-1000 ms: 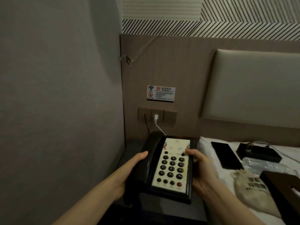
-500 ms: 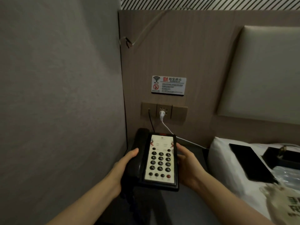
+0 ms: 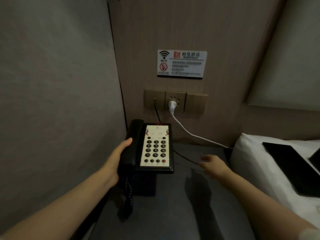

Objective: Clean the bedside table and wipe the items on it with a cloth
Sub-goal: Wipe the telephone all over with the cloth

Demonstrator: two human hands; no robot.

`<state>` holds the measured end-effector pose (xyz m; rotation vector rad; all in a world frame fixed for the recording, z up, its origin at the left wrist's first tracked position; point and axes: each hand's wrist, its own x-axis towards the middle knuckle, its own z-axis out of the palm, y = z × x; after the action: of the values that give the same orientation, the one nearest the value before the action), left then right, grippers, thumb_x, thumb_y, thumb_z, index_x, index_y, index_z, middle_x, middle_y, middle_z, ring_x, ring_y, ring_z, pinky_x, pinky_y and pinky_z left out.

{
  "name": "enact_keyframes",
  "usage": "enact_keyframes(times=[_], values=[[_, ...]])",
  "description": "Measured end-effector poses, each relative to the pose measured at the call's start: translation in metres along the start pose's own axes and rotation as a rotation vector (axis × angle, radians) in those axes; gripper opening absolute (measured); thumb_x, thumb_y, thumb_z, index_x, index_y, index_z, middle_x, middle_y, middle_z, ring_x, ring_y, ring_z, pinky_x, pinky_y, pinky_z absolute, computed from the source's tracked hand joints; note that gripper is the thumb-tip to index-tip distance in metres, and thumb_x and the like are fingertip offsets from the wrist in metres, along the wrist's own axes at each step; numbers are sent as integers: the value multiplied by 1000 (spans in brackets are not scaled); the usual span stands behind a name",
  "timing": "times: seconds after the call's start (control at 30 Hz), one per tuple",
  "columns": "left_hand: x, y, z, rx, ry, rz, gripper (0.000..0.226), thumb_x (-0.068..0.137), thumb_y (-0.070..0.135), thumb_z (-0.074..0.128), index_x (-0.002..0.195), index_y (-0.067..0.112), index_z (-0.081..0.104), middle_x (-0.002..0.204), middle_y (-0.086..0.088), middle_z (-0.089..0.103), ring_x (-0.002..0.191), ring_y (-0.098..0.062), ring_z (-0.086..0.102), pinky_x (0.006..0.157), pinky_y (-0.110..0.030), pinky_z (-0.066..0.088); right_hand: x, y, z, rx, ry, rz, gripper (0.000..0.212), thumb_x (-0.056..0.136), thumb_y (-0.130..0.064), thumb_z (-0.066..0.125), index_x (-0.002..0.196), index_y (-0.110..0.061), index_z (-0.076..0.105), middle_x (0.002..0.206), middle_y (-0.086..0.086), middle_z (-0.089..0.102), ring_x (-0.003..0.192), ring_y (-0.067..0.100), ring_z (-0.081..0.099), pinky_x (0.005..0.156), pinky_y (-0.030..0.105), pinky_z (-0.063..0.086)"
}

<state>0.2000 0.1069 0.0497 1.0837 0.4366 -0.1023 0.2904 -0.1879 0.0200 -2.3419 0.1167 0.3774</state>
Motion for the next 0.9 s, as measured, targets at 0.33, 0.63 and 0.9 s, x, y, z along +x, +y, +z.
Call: enact_keyframes(times=[0.33, 0.63, 0.9], values=[[36, -19, -25, -32, -28, 6, 40, 68, 47, 71, 87, 13, 79, 100, -15, 73, 82, -31, 73, 62, -39, 59, 26, 45, -1, -858, 42, -90, 48, 98, -33, 45, 144, -23, 34, 128, 8, 56, 111, 27, 59, 83, 37, 52], [37, -9, -23, 28, -79, -4, 40, 63, 50, 73, 84, 15, 80, 93, -13, 74, 75, -30, 73, 60, -40, 59, 56, 3, -89, -798, 448, -207, 23, 96, -20, 45, 118, -14, 52, 117, 18, 61, 110, 35, 57, 76, 36, 43], [37, -17, -9, 38, -107, -17, 49, 58, 49, 77, 93, 15, 78, 106, -16, 72, 88, -33, 72, 74, -41, 55, 87, -61, -116, -680, 611, -421, 30, 95, -28, 45, 122, -14, 42, 128, 12, 51, 119, 34, 40, 87, 45, 42]])
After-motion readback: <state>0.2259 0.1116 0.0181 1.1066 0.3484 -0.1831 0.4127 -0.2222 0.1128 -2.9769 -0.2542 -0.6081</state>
